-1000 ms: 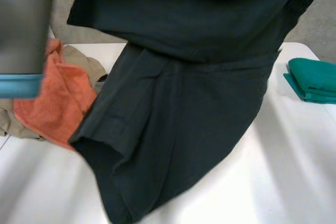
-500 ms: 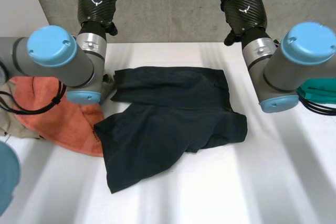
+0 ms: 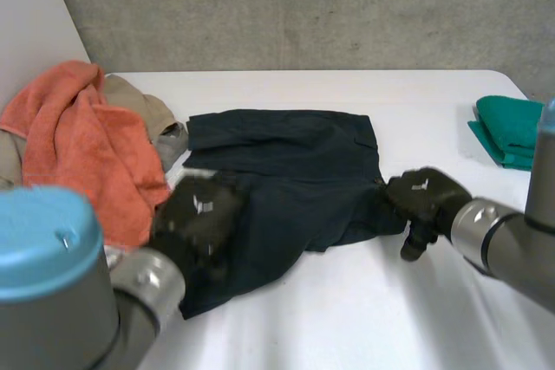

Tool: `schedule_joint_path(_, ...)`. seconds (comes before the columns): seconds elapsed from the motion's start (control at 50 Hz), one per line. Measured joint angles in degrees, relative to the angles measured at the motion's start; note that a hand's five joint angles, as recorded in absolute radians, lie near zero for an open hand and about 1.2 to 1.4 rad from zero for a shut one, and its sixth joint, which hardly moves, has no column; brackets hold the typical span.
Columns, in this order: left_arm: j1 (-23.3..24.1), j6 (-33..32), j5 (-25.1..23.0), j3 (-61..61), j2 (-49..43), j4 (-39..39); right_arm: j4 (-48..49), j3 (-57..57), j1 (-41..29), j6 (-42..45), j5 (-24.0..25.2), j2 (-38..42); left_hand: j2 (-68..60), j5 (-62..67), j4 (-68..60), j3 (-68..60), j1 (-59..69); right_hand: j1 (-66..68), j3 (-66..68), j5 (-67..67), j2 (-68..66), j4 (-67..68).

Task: Fold the laundry.

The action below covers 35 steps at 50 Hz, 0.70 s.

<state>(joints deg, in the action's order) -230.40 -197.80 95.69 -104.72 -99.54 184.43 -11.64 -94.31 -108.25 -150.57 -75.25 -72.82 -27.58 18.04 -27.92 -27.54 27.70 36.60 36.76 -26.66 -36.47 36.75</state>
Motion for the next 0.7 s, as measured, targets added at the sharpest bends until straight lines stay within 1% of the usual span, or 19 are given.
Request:
schedule_joint_path(0.04,0.6,1.8,0.5,-1.6,0.0,-1.0,2.3,-1.8,0.1,0.1,0.9,0.1,1.5,-2.1,1.9,1.2,-1.2,-2.1,-2.4,3.0,1.8,-2.5)
schedule_joint_path(0.08,1.0,3.7,1.0,-3.1,-0.3,-1.7,5.6,-3.5,0.0,0.0,1.7,0.4,5.9,-6.9,6.6,5.6,-6.0,-5.5,-5.8,6.8,5.7,-6.0)
schedule_joint_path(0.1,1.1,4.1,1.1,-3.4,-0.4,-1.7,7.7,-4.3,0.0,0.0,2.0,0.8,5.9,-6.9,6.6,5.6,-6.0,-8.1,-8.7,9.9,8.3,-8.8)
schedule_joint_path(0.12,1.1,4.1,1.1,-3.4,-0.4,-1.7,7.7,-4.3,0.0,0.0,2.0,0.8,5.9,-6.9,6.6,5.6,-6.0,-8.1,-8.7,9.9,8.3,-8.8)
schedule_joint_path(0.14,1.0,5.8,1.4,-4.6,-1.3,-1.6,13.1,-5.6,-0.3,0.0,2.3,2.0,8.8,-10.0,9.5,8.7,-8.3,-9.2,-9.8,11.1,9.4,-10.0)
schedule_joint_path(0.16,0.8,6.3,1.4,-4.9,-1.8,-1.3,15.8,-6.0,-0.4,0.1,2.3,2.8,8.9,-10.2,9.6,8.8,-8.3,-11.9,-12.3,14.3,11.2,-13.1)
schedule_joint_path(0.26,-0.7,7.1,1.6,-5.7,-4.4,1.9,24.0,-5.6,-0.7,0.2,1.9,7.2,10.0,-11.2,10.6,9.9,-8.4,-12.2,-12.5,15.4,11.2,-14.1)
schedule_joint_path(0.34,-2.2,6.9,2.1,-5.9,-6.4,5.7,27.6,-3.9,-0.9,0.4,1.6,10.8,10.0,-11.2,10.6,9.9,-8.4,-12.2,-12.5,15.3,11.2,-14.1)
schedule_joint_path(0.46,-3.8,6.3,2.8,-5.6,-8.6,10.0,29.9,-0.7,-1.9,0.9,0.9,15.0,8.9,-9.4,9.4,8.9,-7.9,-12.0,-12.3,13.7,11.2,-13.6)
schedule_joint_path(0.5,-4.1,6.1,3.0,-5.2,-9.5,10.7,30.3,0.3,-2.2,1.3,0.5,16.1,6.8,-7.1,7.2,6.8,-6.1,-11.9,-12.2,11.6,11.1,-12.0)
schedule_joint_path(0.54,-4.2,6.0,3.0,-4.7,-10.4,11.2,30.6,1.7,-2.6,1.8,0.0,17.5,-1.0,0.2,-0.3,-0.5,1.9,-9.2,-8.7,8.0,9.5,-8.5)
schedule_joint_path(0.56,-4.2,6.0,3.0,-4.5,-10.7,11.3,30.6,2.0,-2.6,1.8,-0.1,17.7,-1.3,0.6,-0.6,-0.9,2.3,-7.7,-6.8,6.4,7.7,-6.7)
schedule_joint_path(0.6,-4.2,5.9,3.1,-3.6,-11.9,11.8,30.8,3.5,-2.9,2.2,-0.7,19.0,-10.3,9.6,-9.9,-10.1,11.6,3.6,3.5,-2.8,-3.8,3.4)
schedule_joint_path(0.62,-4.2,5.9,3.1,-3.3,-12.4,12.1,30.9,4.0,-3.0,2.4,-1.0,19.5,-16.4,15.5,-16.0,-16.2,17.8,11.4,11.6,-10.1,-12.3,10.6)
schedule_joint_path(0.64,-4.2,5.9,3.1,-2.9,-12.7,12.4,31.0,4.5,-3.1,2.4,-1.2,19.8,-25.0,24.0,-24.6,-24.8,25.9,16.7,16.2,-15.4,-18.0,16.3)
schedule_joint_path(0.66,-4.2,5.9,3.1,-2.7,-13.0,12.6,31.0,4.8,-3.1,2.5,-1.4,20.1,-26.7,25.7,-26.3,-26.5,27.4,20.0,20.3,-19.5,-21.6,20.7)
schedule_joint_path(0.68,-4.2,5.8,3.1,-2.4,-13.3,13.0,31.1,5.3,-3.2,2.5,-1.8,20.3,-33.8,32.9,-33.5,-33.6,33.5,25.2,25.4,-24.3,-26.9,25.9)
schedule_joint_path(0.7,-4.2,5.8,3.1,-2.1,-13.5,13.4,31.1,5.8,-3.3,2.5,-2.3,20.5,-38.3,37.2,-37.8,-38.1,36.5,27.7,28.7,-27.4,-30.4,29.5)
